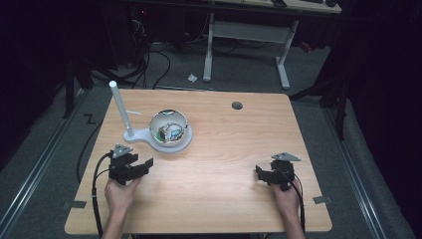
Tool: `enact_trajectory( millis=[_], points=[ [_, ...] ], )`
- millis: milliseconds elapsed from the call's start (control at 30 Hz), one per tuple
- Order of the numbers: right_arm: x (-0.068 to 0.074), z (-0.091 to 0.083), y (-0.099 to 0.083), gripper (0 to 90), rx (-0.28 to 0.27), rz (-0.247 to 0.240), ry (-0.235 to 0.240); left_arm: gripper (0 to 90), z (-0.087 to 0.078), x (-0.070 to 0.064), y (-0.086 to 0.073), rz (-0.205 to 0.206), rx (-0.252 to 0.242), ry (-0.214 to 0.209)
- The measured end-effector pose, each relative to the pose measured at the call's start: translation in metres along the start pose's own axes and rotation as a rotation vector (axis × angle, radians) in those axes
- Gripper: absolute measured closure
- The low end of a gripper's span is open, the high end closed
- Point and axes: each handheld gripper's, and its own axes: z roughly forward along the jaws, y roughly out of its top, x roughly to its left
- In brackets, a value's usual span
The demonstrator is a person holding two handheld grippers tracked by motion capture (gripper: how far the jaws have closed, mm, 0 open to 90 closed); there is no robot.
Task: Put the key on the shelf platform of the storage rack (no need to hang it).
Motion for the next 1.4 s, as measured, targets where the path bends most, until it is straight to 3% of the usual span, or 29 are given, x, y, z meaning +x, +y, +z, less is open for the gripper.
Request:
enact_trajectory(
  millis=[533,867,1133,1233,1400],
  points=[
    [0.000,0.000,0.000,16.6,0.000,0.001,0.000,35.7,0.017,-0.007,-0.017,0.019,0.044,0.020],
    [0.000,0.000,0.000,16.6,0.001,0.001,-0.001,35.7,0.028,-0.012,-0.027,0.062,0.061,0.055],
    [0.000,0.000,0.000,16.6,0.002,0.001,-0.001,35.0,0.039,-0.020,-0.033,0.130,0.088,0.107],
    [0.000,0.000,0.000,16.6,0.002,0.001,-0.001,33.6,0.041,-0.023,-0.037,0.139,0.052,0.114],
    [0.000,0.000,0.000,16.7,0.002,0.001,-0.001,32.4,0.040,-0.023,-0.038,0.134,0.052,0.119]
  ],
)
